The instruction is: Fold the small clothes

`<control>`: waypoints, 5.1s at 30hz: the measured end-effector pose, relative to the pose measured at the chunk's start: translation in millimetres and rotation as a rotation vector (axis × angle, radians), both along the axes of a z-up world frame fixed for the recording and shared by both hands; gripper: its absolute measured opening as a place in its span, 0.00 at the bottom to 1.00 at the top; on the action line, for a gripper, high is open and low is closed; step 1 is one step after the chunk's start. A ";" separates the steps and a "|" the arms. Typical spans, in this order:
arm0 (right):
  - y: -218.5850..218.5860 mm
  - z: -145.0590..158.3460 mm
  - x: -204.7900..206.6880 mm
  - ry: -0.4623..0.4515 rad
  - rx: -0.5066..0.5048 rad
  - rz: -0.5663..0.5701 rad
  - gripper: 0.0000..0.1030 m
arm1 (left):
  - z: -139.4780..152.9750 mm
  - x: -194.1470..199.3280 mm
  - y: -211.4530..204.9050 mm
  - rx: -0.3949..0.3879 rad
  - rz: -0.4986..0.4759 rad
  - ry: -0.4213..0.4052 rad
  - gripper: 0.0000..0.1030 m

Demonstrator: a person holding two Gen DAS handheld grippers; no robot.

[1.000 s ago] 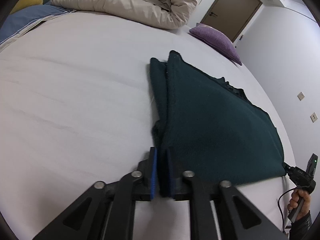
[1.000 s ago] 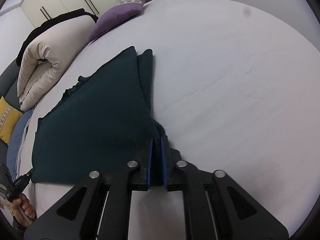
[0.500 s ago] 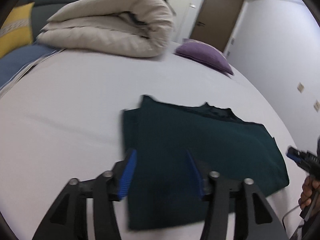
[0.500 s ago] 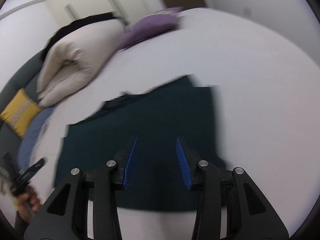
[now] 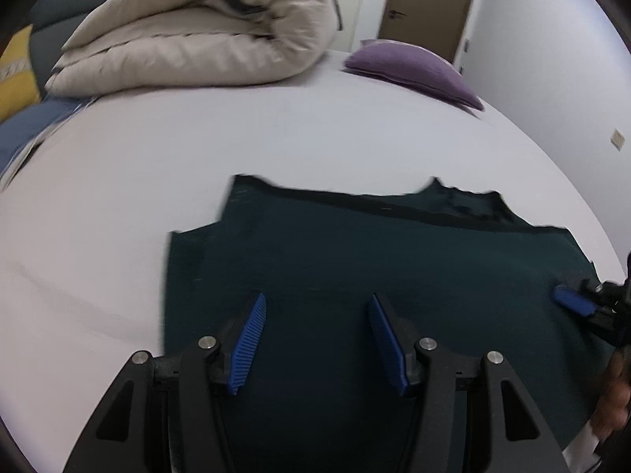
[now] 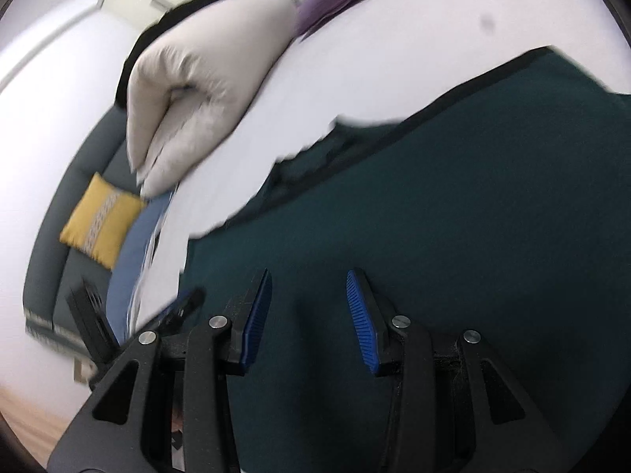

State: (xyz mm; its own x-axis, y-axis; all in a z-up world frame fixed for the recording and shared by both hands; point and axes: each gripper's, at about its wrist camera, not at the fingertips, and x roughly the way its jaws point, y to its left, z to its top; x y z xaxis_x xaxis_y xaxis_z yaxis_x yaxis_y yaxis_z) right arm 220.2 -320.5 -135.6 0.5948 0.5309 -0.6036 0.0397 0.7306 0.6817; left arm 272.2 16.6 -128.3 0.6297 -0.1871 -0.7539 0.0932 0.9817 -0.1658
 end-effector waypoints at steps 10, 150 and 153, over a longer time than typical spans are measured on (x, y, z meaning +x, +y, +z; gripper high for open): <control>-127.4 -10.5 -38.4 -0.065 0.048 -0.264 0.29 | -4.9 -23.5 23.5 -0.004 -0.029 -0.041 0.56; 159.5 55.4 -46.4 -0.138 -0.814 0.257 0.15 | -3.2 17.4 -61.4 -0.607 -0.211 0.435 0.19; 162.2 53.1 -54.2 -0.144 -0.821 0.257 0.18 | -2.0 15.5 -59.7 -0.621 -0.208 0.429 0.15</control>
State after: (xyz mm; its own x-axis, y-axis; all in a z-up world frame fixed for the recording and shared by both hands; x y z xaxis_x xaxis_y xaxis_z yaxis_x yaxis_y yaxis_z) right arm 166.0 -158.3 -82.4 0.6163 0.0892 -0.7824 -0.2403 0.9675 -0.0789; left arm 287.7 -43.2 -130.3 0.2127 -0.7364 -0.6422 0.0682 0.6669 -0.7420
